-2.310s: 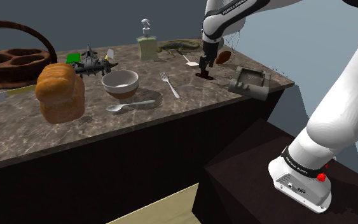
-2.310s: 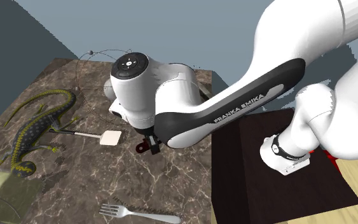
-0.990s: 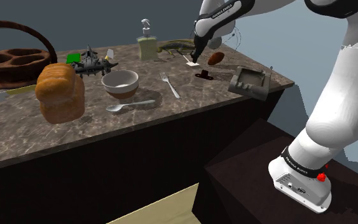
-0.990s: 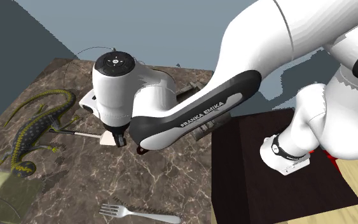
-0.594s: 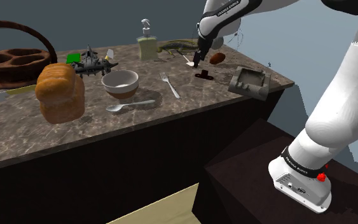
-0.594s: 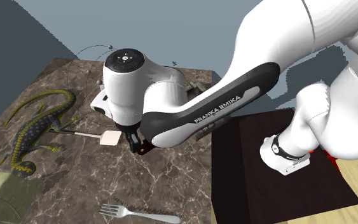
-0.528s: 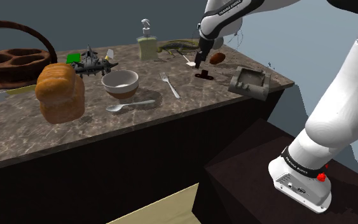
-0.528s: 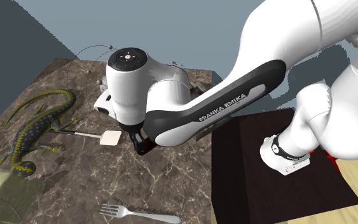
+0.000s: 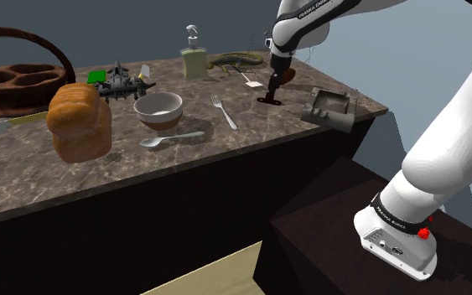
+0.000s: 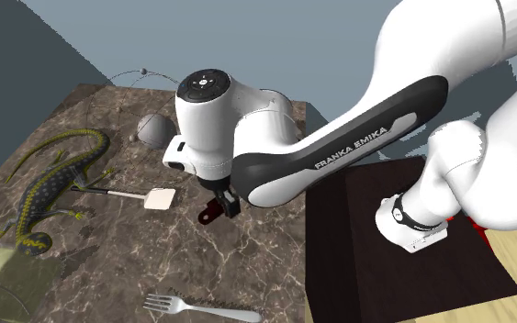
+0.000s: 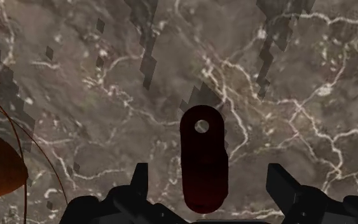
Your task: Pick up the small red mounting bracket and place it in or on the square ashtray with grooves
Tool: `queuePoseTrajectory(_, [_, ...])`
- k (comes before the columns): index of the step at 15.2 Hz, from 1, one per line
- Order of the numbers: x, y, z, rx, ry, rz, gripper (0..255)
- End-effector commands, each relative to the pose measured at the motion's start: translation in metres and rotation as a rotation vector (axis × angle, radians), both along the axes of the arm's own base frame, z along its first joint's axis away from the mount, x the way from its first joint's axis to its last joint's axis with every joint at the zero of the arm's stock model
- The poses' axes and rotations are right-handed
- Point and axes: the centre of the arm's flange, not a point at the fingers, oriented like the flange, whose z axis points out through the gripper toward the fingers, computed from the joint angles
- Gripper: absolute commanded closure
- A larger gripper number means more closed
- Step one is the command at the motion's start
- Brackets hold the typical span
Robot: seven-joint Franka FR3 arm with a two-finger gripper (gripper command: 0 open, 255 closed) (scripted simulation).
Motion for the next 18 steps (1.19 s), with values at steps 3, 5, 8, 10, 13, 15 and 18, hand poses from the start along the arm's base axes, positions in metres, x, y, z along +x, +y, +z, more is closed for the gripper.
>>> queuePoseTrajectory(3, [0.001,0.000,-0.020,0.000,0.002,0.002,0])
queuePoseTrajectory(5, [0.001,0.000,-0.029,0.000,0.002,0.002,0])
queuePoseTrajectory(8, [0.001,0.000,-0.029,0.000,0.002,0.002,0])
queuePoseTrajectory(10, [0.001,0.000,-0.029,0.000,0.002,0.002,0])
queuePoseTrajectory(13, [0.001,0.000,-0.029,0.000,0.002,0.002,255])
queuePoseTrajectory(15, [0.001,0.000,-0.029,0.000,0.002,0.002,255])
queuePoseTrajectory(18, [0.001,0.000,-0.029,0.000,0.002,0.002,255])
